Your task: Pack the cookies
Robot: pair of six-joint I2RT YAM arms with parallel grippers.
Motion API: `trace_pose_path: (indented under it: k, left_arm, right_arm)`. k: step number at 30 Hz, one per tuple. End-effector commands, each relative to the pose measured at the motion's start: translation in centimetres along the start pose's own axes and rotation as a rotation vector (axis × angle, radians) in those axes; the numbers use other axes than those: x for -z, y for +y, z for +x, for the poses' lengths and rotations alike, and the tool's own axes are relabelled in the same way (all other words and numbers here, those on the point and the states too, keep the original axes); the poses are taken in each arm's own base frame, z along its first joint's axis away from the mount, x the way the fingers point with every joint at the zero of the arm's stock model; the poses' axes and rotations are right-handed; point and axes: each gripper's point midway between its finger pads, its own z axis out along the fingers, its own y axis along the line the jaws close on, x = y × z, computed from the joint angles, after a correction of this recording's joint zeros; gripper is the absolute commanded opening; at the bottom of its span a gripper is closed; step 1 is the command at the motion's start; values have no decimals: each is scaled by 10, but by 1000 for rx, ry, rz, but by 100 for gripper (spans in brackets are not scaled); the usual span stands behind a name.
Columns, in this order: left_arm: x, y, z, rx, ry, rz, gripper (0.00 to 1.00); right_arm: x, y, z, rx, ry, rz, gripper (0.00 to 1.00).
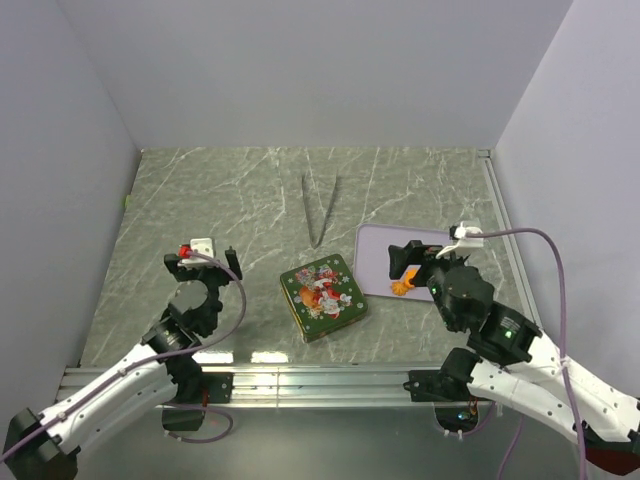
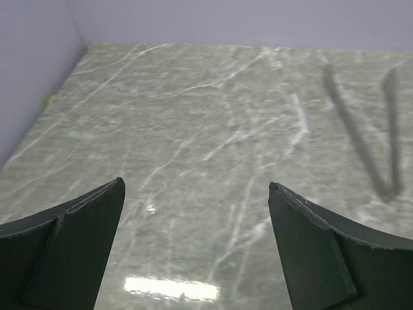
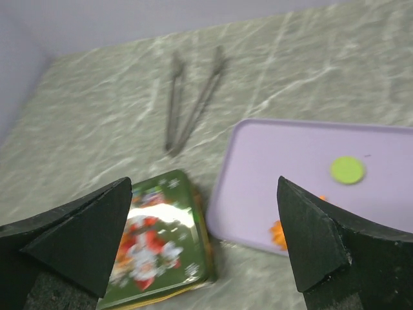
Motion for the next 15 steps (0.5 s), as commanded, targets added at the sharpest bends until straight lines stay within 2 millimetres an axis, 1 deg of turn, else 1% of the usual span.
trace_pose_path:
  k: [1,2,4,5,6,7,8,9,10,11,12,13,14,15]
  left_arm:
    - [-13,6,-19,72,-92,-35,100]
    - [-19,15,-16,82,-90,-70,99]
    - [-26,19,-9,109,-78,-85,99]
    - [-32,29,-3,107,-68,-125,99]
    - [-36,29,2,118,-59,-113,99]
    - [-39,33,6,120,-49,-127,99]
    - [-45,44,16,110,-24,-164,99]
    - [-48,48,17,134,-36,-177,99]
    - [-51,50,21,139,-33,-179,99]
    - [-55,54,28,138,-18,-191,100]
    - [-57,63,27,163,-45,-216,100]
    - [-60,65,28,174,-53,-218,99]
    - [-63,70,36,167,-34,-229,100]
    - [-64,72,40,168,-30,-230,99]
  right_arm:
    - [-12,-21,-15,57,-123,141,100]
    - [-18,-22,-8,81,-119,155,100]
    - [-23,-27,0,136,-112,180,100]
    - [-29,-30,7,153,-104,200,100]
    - [-33,-34,11,159,-100,217,100]
    - [-38,-35,17,169,-82,226,100]
    - [-42,-38,22,167,-70,228,100]
    - [-46,-49,23,143,-66,266,100]
    - [-50,-53,26,130,-57,277,100]
    - [-55,-55,32,123,-31,270,100]
    - [-59,-69,30,95,-36,313,100]
    - [-62,-75,32,91,-26,328,100]
    - [-65,-76,34,87,-17,314,100]
    - [-69,-78,31,96,-25,306,100]
